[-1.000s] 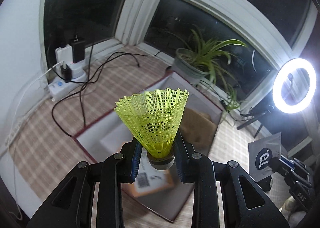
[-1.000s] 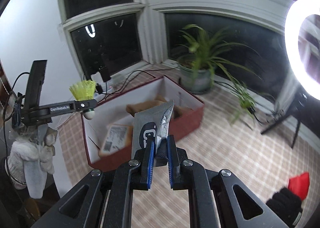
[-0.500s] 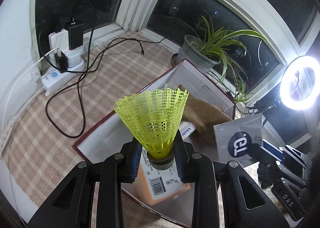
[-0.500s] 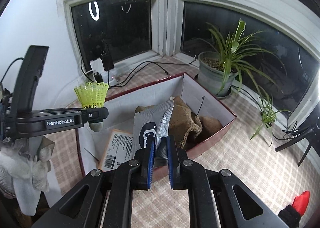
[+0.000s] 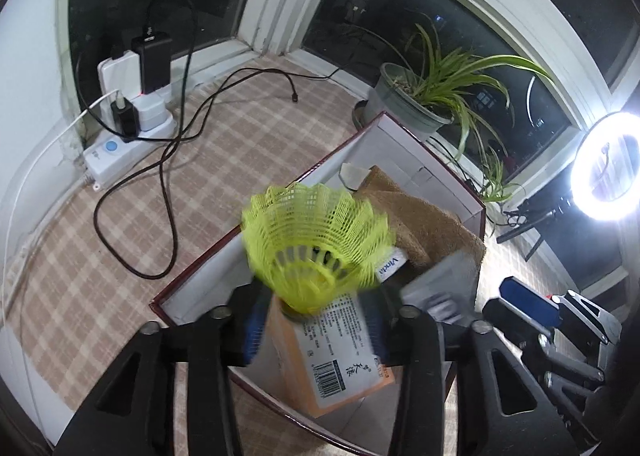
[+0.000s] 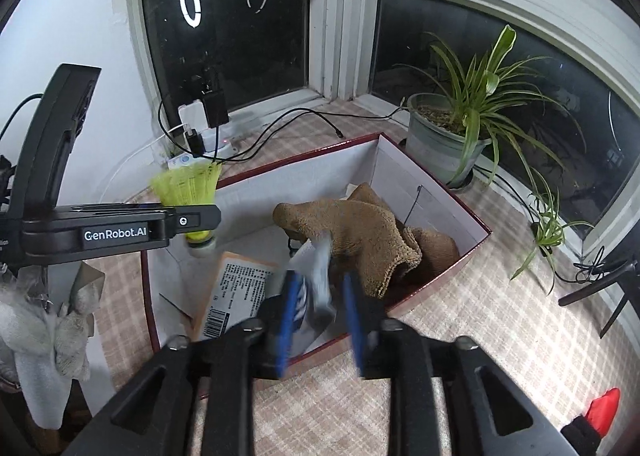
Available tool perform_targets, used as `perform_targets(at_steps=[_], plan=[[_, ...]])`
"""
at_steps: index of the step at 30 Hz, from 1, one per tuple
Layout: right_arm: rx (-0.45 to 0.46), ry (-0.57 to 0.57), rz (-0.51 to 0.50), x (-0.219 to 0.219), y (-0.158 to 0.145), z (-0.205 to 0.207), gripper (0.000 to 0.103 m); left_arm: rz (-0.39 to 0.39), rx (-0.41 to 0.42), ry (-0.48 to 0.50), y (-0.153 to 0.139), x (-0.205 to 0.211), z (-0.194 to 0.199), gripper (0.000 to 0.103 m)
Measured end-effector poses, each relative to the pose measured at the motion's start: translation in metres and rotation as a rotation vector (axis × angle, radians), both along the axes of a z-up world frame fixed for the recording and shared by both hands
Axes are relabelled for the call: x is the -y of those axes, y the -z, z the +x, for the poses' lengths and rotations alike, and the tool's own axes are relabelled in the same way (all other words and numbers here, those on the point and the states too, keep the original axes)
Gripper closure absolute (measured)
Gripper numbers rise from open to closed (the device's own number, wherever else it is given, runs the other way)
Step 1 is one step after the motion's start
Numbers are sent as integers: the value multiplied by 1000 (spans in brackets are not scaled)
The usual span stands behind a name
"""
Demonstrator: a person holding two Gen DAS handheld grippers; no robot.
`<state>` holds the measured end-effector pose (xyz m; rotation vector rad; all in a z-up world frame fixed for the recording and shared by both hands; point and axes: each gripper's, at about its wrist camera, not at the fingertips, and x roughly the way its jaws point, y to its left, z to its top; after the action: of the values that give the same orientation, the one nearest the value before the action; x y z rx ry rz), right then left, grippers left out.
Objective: Organize soft objects
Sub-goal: 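Open both tools to drop the shuttlecock and packet into the box, then move both tools toward the black glove and red pouch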
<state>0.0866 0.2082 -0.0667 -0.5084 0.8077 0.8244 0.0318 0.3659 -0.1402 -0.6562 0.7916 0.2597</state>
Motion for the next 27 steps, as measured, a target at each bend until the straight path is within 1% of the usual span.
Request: perform_targets(at_steps=[1, 2, 11, 15, 17, 20, 27], plan=[[1, -3, 3, 0, 0, 0, 64, -3, -3, -6, 0, -1, 0, 48], [1, -4, 5, 0, 0, -1, 60, -8, -7, -11, 1, -2, 0, 45], [-17, 3, 41, 7, -6, 0, 57, -14, -9, -40, -1, -6, -8, 45], [-35, 19, 66, 16, -9, 2, 56, -10, -6, -48, -4, -5, -11, 45], [-38, 26, 75, 22, -10, 3, 54, -14, -3, -56, -5, -4, -12, 45], [-38, 35, 87, 32, -13, 1, 50, -24, -1, -63, -9, 0, -15, 45], [-46, 71, 115, 65, -21, 2, 47, -20, 24, -57, -22, 21, -19, 45]])
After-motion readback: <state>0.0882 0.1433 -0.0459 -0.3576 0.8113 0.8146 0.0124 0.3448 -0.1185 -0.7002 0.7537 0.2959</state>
